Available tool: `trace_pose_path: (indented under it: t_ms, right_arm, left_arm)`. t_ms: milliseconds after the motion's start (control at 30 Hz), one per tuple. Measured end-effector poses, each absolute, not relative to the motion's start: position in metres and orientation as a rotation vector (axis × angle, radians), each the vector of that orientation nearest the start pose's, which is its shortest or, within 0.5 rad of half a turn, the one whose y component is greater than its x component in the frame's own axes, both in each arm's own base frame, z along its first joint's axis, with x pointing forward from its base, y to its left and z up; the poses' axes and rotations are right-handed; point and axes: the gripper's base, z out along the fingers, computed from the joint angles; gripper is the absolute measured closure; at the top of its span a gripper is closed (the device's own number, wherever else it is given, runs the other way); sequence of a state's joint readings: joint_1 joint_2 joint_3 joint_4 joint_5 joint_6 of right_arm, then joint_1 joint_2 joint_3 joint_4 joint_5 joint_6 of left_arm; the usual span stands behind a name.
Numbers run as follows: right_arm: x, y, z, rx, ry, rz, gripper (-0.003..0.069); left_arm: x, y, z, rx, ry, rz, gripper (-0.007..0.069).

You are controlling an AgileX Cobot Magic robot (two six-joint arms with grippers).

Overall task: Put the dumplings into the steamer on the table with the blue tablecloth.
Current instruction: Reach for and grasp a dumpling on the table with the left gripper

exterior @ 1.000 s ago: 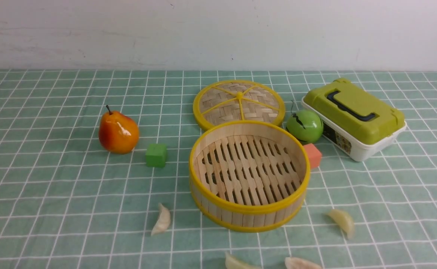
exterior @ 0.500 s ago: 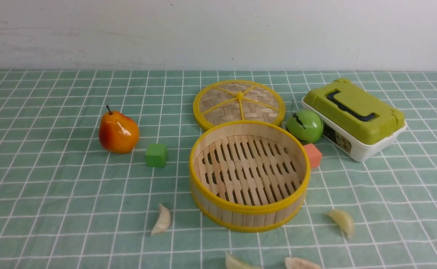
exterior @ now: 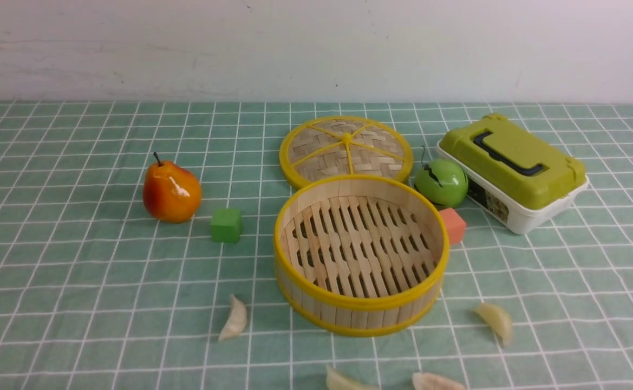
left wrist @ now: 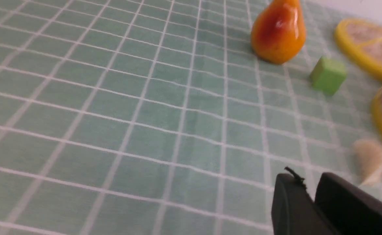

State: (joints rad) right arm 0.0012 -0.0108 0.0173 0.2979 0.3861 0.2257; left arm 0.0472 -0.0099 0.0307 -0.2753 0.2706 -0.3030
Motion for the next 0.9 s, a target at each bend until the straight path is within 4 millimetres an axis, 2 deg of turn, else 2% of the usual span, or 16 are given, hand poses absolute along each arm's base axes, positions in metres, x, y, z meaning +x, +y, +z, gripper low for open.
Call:
trace_pose_path:
  t_ms: [100,200,300,567,733,833,900]
  right_arm:
    - [0.051,0.020,0.176,0.712,1.778,0.853,0.0419]
    - [0.051,0.026,0.179,0.873,1.709,1.079,0.0419]
    - [0.051,0.026,0.181,0.878,1.689,1.099,0.0419]
    - [0.053,0.023,0.184,0.809,1.661,1.030,0.0419]
    - [0.053,0.023,0.184,0.680,1.693,0.931,0.0430]
    - [0.052,0.023,0.193,0.600,1.685,0.886,0.0482]
    - [0.050,0.023,0.209,0.525,1.653,0.852,0.0566]
  left_arm:
    - [0.057,-0.007,0.191,-0.938,1.456,-0.955,0.0506]
    - [0.057,-0.005,0.197,-1.140,1.271,-1.183,0.0501]
    - [0.057,-0.003,0.200,-1.153,1.220,-1.196,0.0498]
    - [0.057,-0.002,0.200,-1.142,1.212,-1.186,0.0493]
    - [0.057,0.001,0.203,-1.178,1.144,-1.208,0.0489]
    - [0.057,0.003,0.203,-1.212,1.105,-1.238,0.0484]
    - [0.056,-0.003,0.208,-1.153,1.180,-1.237,0.0482]
